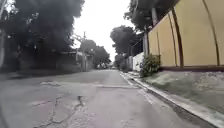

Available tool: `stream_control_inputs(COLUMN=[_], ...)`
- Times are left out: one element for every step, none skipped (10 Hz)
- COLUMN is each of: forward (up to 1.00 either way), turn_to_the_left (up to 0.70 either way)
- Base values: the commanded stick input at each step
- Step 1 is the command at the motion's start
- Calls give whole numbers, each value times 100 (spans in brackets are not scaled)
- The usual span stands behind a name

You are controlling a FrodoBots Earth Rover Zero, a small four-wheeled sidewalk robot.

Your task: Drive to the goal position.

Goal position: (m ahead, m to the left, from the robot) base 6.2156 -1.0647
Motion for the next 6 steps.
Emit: stream_control_inputs(forward=[70, 70, 70, 70, 70, 70], turn_to_the_left=[0, 0, -2, -28, -35, -35])
